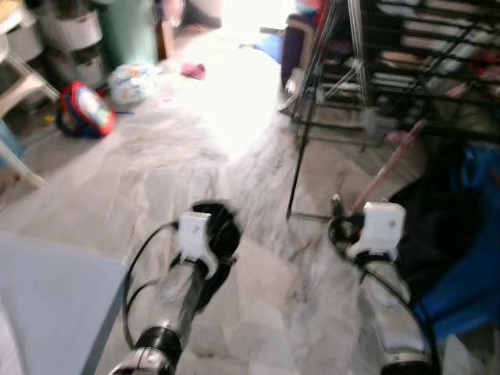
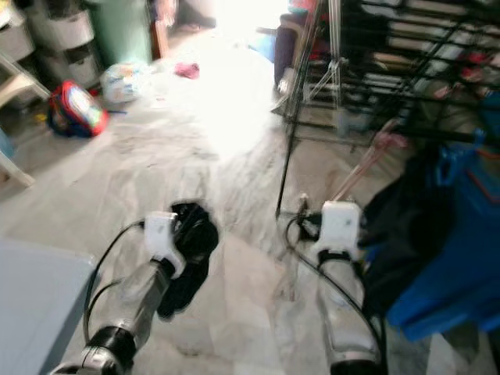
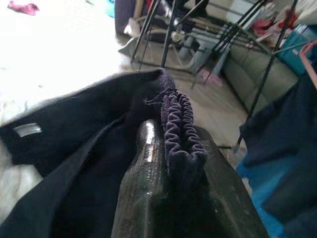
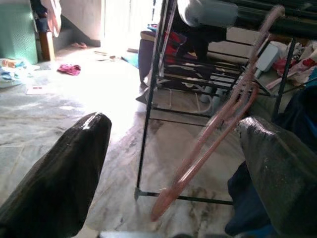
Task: Hang hanger
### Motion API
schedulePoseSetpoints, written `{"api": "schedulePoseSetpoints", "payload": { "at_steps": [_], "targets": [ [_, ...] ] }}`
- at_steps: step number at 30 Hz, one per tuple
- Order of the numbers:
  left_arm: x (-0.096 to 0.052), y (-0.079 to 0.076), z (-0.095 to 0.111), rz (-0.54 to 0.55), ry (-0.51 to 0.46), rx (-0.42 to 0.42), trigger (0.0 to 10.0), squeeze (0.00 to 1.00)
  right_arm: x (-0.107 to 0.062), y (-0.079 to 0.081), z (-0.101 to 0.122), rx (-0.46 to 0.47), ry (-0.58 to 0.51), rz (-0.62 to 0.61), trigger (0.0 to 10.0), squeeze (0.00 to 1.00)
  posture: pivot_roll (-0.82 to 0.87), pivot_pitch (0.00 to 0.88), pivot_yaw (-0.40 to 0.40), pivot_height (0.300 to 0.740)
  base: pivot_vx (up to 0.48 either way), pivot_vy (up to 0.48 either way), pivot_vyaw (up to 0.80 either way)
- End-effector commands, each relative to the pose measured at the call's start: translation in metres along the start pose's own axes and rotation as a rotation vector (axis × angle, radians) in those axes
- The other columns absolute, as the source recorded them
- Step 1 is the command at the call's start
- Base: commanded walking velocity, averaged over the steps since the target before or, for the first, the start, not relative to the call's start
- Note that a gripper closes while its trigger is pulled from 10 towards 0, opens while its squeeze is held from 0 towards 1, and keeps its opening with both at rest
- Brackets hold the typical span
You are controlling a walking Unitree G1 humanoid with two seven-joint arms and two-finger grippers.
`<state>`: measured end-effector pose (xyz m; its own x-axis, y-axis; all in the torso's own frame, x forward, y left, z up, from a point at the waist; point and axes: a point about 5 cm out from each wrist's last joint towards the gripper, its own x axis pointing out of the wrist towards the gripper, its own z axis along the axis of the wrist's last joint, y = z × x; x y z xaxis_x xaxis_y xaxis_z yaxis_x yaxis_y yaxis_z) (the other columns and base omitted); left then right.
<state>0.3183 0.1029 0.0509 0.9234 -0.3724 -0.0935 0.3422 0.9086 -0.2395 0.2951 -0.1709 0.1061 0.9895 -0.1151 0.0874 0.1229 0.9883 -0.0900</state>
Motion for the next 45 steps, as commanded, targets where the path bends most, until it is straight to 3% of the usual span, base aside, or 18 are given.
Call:
{"api": "schedulePoseSetpoints", "payload": {
  "at_steps": [1, 19, 26, 31, 36, 45],
  "targets": [
    [0.008, -0.017, 0.004, -0.057, -0.016, 0.0, 10.0, 0.0, -0.002, -0.014, -0.006, -0.017, 0.029, -0.04, 10.0, 0.0, -0.07, 0.109, -0.019, 0.74, 0.345, 0.0, 0.0],
    [0.004, -0.02, -0.004, -0.086, 0.018, -0.006, 10.0, 0.0, 0.003, -0.014, -0.003, -0.041, 0.052, -0.071, 10.0, 0.0, -0.06, 0.135, -0.022, 0.74, 0.072, 0.0, 0.0],
    [0.002, -0.029, -0.005, -0.245, 0.044, -0.028, 10.0, 0.0, 0.026, -0.018, 0.004, -0.077, 0.087, -0.132, 10.0, 0.0, -0.06, 0.17, -0.008, 0.74, 0.0, 0.0, 0.0],
    [-0.001, -0.022, -0.005, -0.264, 0.064, 0.005, 10.0, 0.0, 0.046, -0.014, 0.009, -0.074, 0.128, -0.137, 10.0, 0.0, -0.06, 0.188, 0.004, 0.74, 0.0, 0.0, 0.0],
    [-0.002, -0.021, -0.006, -0.273, 0.073, 0.004, 10.0, 0.0, 0.053, -0.013, 0.009, -0.071, 0.162, -0.17, 10.0, 0.0, -0.06, 0.193, 0.007, 0.74, 0.0, 0.0, 0.0],
    [-0.005, -0.024, -0.007, -0.308, 0.09, 0.003, 10.0, 0.0, 0.072, -0.012, 0.003, 0.032, 0.279, -0.197, 10.0, 0.0, -0.02, 0.189, 0.003, 0.74, 0.0, 0.0, 0.0]
  ]
}}
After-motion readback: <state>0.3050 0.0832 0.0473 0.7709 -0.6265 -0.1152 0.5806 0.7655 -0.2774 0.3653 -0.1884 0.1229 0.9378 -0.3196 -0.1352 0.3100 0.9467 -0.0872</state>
